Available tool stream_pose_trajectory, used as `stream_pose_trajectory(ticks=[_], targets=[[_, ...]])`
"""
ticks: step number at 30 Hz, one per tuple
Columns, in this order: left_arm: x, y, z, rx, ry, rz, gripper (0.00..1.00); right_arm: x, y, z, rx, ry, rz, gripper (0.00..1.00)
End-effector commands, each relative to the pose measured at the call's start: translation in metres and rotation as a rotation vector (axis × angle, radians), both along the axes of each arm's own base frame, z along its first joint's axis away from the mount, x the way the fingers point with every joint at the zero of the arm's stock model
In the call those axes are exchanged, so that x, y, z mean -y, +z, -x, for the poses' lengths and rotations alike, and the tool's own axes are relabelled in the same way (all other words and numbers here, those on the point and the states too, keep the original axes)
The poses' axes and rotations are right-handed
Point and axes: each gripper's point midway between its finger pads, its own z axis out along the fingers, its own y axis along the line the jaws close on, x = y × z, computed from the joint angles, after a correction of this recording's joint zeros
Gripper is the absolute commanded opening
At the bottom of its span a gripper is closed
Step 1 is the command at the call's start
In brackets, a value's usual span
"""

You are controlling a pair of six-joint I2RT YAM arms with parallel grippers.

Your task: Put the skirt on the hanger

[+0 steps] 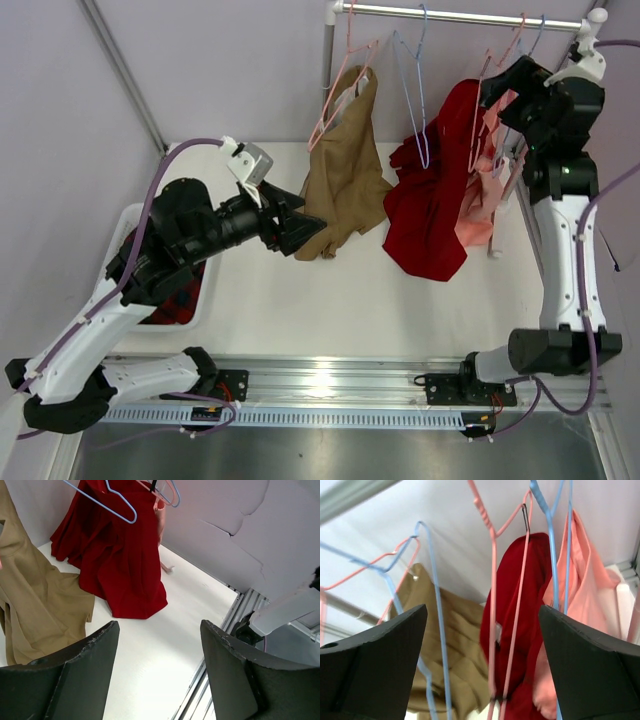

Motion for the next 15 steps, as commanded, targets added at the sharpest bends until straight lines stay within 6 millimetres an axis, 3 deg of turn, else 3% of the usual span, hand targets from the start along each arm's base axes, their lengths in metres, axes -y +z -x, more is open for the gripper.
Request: stream_pose_trajectory(ticks=[1, 2, 3, 4, 5, 6, 7, 8, 9, 11, 12, 14, 15], targets=[[0.002, 0.011, 0.003, 0.008, -0.014, 0.068, 0.72, -0.007, 0.017, 0.055, 0.001, 0.012, -0.079, 0.99], [0.003, 0.006, 0.002, 0.000, -0.010, 0.068, 0.72, -0.017, -0.002, 0.063, -0.052, 0.061, -0.098, 1.00], [0.002, 0.005, 0.002, -0.012, -0.002, 0.078, 0.72, -0.026, -0.008, 0.073, -0.074, 0.093, -0.106, 0.99], [0.002, -0.001, 0.000, -0.026, 0.011, 0.075, 0.72, -0.032, -0.002, 0.096, -0.060, 0.101, -0.110, 1.00], [0.000, -0.005, -0.003, -0.032, 0.031, 0.076, 0.72, -0.032, -0.027, 0.105, -0.126, 0.087, -0.106, 0.99], [0.000, -0.008, -0.005, -0.045, 0.043, 0.076, 0.72, -0.050, -0.036, 0.118, -0.150, 0.130, -0.098, 0.99], [-0.002, -0.018, -0.008, -0.071, 0.068, 0.070, 0.72, -0.056, -0.058, 0.139, -0.203, 0.141, -0.106, 0.99], [-0.003, -0.021, -0.010, -0.076, 0.082, 0.064, 0.72, -0.065, -0.049, 0.154, -0.176, 0.182, -0.114, 0.99], [-0.003, -0.027, -0.011, -0.097, 0.093, 0.065, 0.72, -0.083, -0.084, 0.163, -0.254, 0.244, -0.116, 0.99], [-0.005, -0.034, -0.013, -0.113, 0.116, 0.062, 0.72, -0.096, -0.106, 0.196, -0.283, 0.303, -0.129, 0.99], [-0.008, -0.047, -0.016, -0.134, 0.140, 0.050, 0.72, -0.103, -0.142, 0.203, -0.362, 0.323, -0.126, 0.99], [-0.011, -0.058, -0.017, -0.155, 0.164, 0.035, 0.71, -0.123, -0.170, 0.222, -0.425, 0.409, -0.123, 0.99], [-0.015, -0.074, -0.021, -0.181, 0.204, 0.017, 0.71, -0.127, -0.180, 0.231, -0.445, 0.433, -0.112, 0.99]])
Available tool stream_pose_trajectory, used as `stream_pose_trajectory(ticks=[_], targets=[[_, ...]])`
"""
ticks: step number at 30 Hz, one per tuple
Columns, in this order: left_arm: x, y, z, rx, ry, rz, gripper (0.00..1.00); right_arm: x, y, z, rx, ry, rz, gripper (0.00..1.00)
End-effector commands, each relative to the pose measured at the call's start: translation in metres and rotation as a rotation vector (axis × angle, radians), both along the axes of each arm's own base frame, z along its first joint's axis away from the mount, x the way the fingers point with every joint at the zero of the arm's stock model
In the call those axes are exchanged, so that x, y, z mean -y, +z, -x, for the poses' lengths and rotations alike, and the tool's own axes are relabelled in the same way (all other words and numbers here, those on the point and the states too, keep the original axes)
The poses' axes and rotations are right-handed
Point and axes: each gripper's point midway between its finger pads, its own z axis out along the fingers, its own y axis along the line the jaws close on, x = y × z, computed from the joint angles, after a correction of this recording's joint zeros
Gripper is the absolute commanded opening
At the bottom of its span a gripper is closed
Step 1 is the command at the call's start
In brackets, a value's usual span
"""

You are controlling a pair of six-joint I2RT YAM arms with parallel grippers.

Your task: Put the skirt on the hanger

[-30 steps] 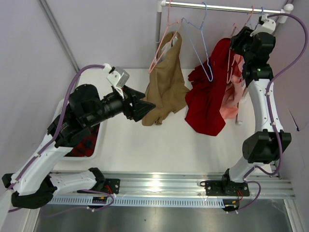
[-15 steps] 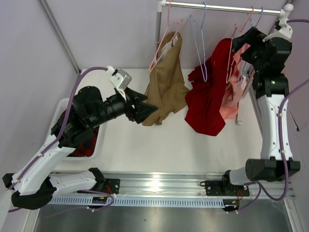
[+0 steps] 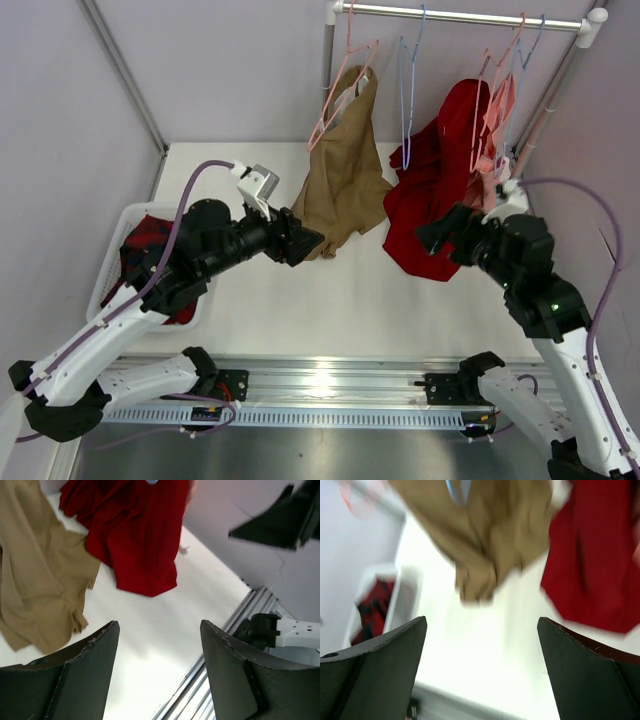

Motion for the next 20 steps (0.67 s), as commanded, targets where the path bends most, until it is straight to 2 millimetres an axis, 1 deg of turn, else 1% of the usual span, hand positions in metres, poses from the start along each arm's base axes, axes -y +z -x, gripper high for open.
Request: stream_pose_trajectory(ticks=[1, 2, 3, 5, 6, 7, 9, 10, 12, 13, 16, 20], targets=[[-0.012, -0.015, -0.009, -0.036, 0.102, 0.019, 0.71, -0.025, -0.071, 0.029, -0.193, 0.112, 0.035, 0.99], [-0.013, -0.027, -0.009, -0.057, 0.113, 0.003, 0.71, -0.028, -0.080, 0.033, -0.206, 0.135, 0.049, 0.99], [-0.015, -0.033, -0.010, -0.076, 0.126, 0.000, 0.71, -0.030, -0.086, 0.036, -0.207, 0.150, 0.060, 0.99], [-0.018, -0.057, -0.013, -0.111, 0.161, -0.032, 0.70, -0.038, -0.098, 0.039, -0.197, 0.198, 0.062, 0.99], [-0.020, -0.062, -0.014, -0.127, 0.179, -0.029, 0.70, -0.040, -0.098, 0.039, -0.179, 0.216, 0.063, 0.99], [-0.023, -0.076, -0.015, -0.145, 0.201, -0.049, 0.70, -0.046, -0.094, 0.039, -0.158, 0.247, 0.052, 0.99], [-0.027, -0.084, -0.017, -0.164, 0.236, -0.051, 0.70, -0.049, -0.096, 0.037, -0.151, 0.277, 0.080, 1.00], [-0.033, -0.093, -0.019, -0.175, 0.268, -0.066, 0.70, -0.049, -0.096, 0.037, -0.152, 0.288, 0.093, 1.00], [-0.037, -0.097, -0.020, -0.187, 0.298, -0.060, 0.70, -0.050, -0.096, 0.035, -0.160, 0.293, 0.114, 0.99], [-0.038, -0.103, -0.020, -0.194, 0.304, -0.065, 0.70, -0.052, -0.098, 0.033, -0.174, 0.294, 0.113, 0.99], [-0.043, -0.111, -0.020, -0.204, 0.330, -0.069, 0.70, -0.062, -0.100, 0.034, -0.176, 0.338, 0.081, 0.99], [-0.054, -0.110, -0.023, -0.189, 0.385, -0.057, 0.70, -0.065, -0.112, 0.029, -0.200, 0.325, 0.072, 0.99]])
